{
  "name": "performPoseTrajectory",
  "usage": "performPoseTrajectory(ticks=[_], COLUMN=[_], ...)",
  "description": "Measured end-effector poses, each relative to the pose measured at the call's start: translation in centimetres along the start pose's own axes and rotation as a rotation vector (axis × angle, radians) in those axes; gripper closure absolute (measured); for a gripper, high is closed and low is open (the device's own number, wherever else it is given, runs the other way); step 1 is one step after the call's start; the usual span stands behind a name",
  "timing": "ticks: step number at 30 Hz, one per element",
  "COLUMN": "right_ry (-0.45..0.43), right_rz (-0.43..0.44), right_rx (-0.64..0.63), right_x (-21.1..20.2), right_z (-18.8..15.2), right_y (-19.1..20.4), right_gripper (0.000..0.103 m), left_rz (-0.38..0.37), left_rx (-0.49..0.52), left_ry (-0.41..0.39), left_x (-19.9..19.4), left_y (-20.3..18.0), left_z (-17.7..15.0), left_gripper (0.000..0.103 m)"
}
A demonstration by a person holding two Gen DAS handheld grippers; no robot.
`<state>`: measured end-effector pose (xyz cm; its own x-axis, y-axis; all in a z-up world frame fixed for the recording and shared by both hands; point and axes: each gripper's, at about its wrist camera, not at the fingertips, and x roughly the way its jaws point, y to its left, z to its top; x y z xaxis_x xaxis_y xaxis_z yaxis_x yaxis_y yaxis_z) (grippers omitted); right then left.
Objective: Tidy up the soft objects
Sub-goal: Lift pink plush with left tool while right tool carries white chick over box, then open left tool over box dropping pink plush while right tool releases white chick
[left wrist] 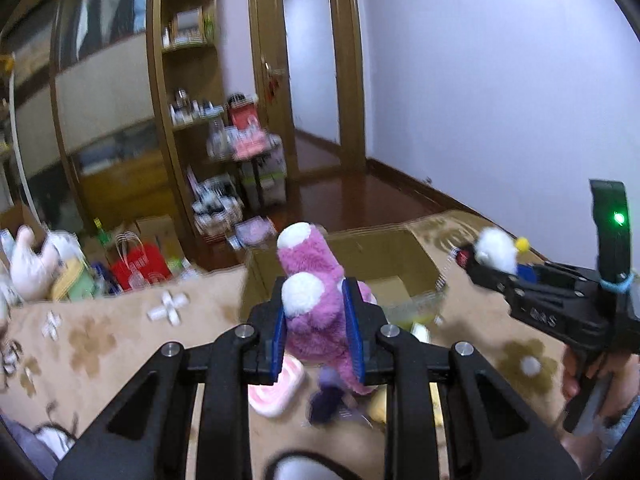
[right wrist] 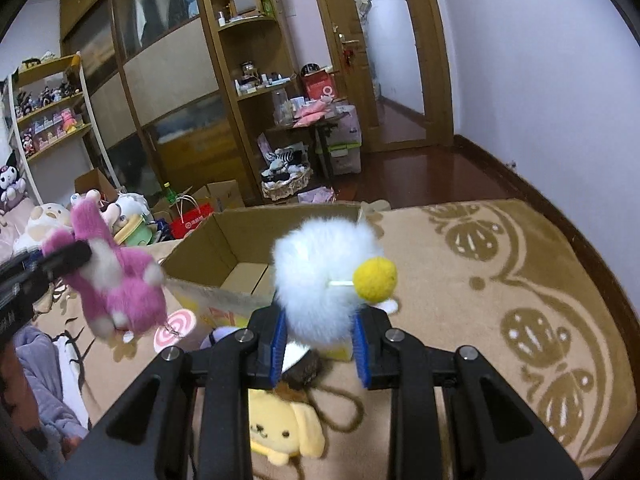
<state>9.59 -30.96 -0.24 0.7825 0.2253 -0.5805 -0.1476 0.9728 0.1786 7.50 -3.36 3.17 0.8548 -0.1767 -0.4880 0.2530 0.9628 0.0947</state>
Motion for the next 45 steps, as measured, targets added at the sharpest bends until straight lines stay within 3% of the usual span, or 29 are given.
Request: performPoseTrajectory(ticks=[9,24,27,29,31,32,37,39,42,45], right_ry=[-0.032,0.031,0.047,0.054,0.053,0.049,0.031,0.026,0.009,0.006], right_rz=[-0.008,0.017,0.009,0.01,0.006,0.003,-0.002,-0.021,-0.039,-0.041], right_rx=[-0.035,-0.042,-0.032,-0.021,-0.017,-0.016,-0.001,-0.007,-0.032,-0.017], right_x=[2.6,9.0,9.6,9.8,9.8,9.7,8.7,8.1,6.9,5.9], right_z=[2.8,1.9,1.4,1.3,1.2,1.1,1.2,1.3,1.5,1.4], right_y=[0.9,2.6,2.1,2.0,1.9,1.9,2.0,2.1,2.0,1.7], right_gripper=[0.074,0.073,0.072,0.071,0.065,0.057,0.037,0.022,0.007,0.0], left_rz=[0.047,0.037,-0.006,-0.034,-0.033,-0.023,0.007,0.029,0.06,0.053], left_rx=[-0.008,-0.026,-0.06,-0.09,-0.088,-0.081,-0.071,-0.064,-0.077,-0.105], left_ry=[-0.055,0.108,0.137,0.146,0.127,0.113,0.128,0.137,0.154,0.167], left_x=[4.2,12.6,13.3,13.7,13.6,13.3,12.8,12.5,11.7,10.6], left_y=[1.6,2.0,2.8,3.3,3.5,3.4,3.6,3.8,4.8,5.8], left_z=[2.4,-0.2,-0.3,-0.4,-0.4,-0.4,-0.5,-0.6,-0.6,-0.6], left_gripper=[0.078,0.075,0.075,0.067,0.041,0.037,0.027,0.026,0.019,0.009])
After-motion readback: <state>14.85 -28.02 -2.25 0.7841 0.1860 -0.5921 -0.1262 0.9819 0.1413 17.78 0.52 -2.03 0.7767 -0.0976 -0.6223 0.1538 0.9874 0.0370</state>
